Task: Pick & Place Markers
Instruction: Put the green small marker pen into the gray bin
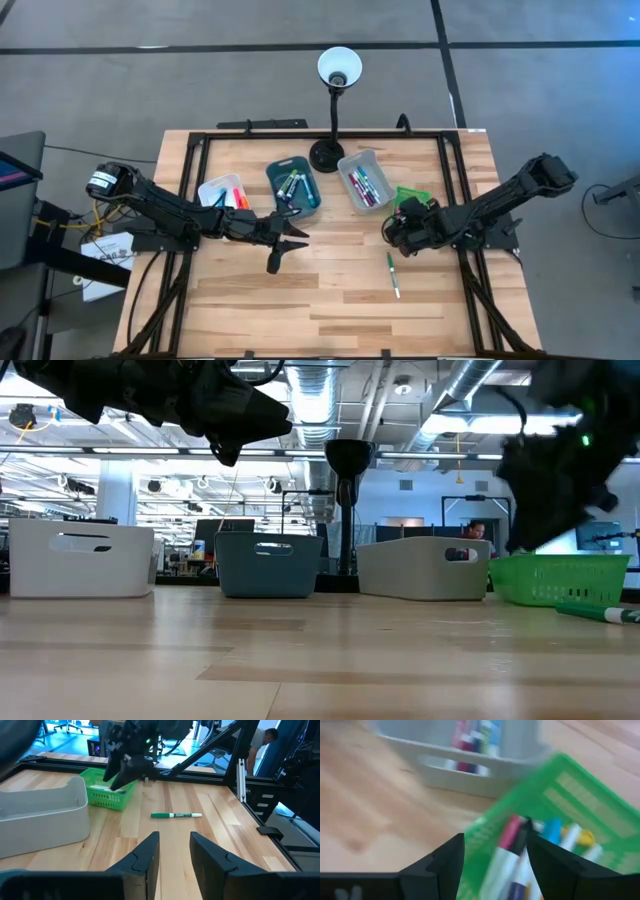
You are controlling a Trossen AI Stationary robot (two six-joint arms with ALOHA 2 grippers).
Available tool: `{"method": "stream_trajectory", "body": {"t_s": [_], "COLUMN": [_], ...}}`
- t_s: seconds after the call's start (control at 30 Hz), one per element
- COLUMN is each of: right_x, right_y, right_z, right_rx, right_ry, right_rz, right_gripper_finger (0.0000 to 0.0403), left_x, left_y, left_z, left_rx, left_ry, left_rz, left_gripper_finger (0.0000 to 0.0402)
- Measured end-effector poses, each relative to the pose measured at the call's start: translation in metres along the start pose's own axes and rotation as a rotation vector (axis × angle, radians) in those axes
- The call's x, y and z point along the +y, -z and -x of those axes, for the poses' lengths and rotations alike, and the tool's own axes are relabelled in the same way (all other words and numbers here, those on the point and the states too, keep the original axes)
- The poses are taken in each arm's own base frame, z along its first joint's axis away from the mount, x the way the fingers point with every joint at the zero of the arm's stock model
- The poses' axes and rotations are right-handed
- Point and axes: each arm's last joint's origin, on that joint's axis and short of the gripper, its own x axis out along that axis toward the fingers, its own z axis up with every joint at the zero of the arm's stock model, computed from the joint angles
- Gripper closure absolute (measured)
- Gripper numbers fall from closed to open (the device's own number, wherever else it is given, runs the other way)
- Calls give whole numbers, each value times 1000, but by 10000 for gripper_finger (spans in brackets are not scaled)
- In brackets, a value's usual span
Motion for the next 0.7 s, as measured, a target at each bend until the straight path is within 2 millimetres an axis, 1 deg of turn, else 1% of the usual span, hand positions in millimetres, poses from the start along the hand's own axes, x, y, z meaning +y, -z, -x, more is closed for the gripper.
{"method": "stream_trajectory", "body": {"t_s": [0.17, 0.23, 0.3, 0.4, 0.47, 0.63, 0.7], "right_x": [24, 33, 39, 45, 48, 59, 63], "right_y": [-20, -24, -22, -9, 6, 53, 68], "right_z": [30, 42, 51, 57, 58, 53, 49], "right_rx": [-32, -43, -38, 19, 74, 229, 285], "right_ry": [-132, -188, -237, -307, -322, -263, -218], "right_rz": [12, -10, -36, -82, -96, -91, -98], "right_gripper_finger": [212, 221, 229, 237, 241, 244, 244], "left_x": [0, 0, 0, 0, 0, 0, 0], "left_y": [0, 0, 0, 0, 0, 0, 0], "left_z": [0, 0, 0, 0, 0, 0, 0], "left_rx": [0, 0, 0, 0, 0, -3, -5], "left_ry": [0, 0, 0, 0, 0, 0, 1], "left_rz": [0, 0, 0, 0, 0, 1, 1], "left_gripper_finger": [297, 297, 297, 297, 297, 297, 297]}}
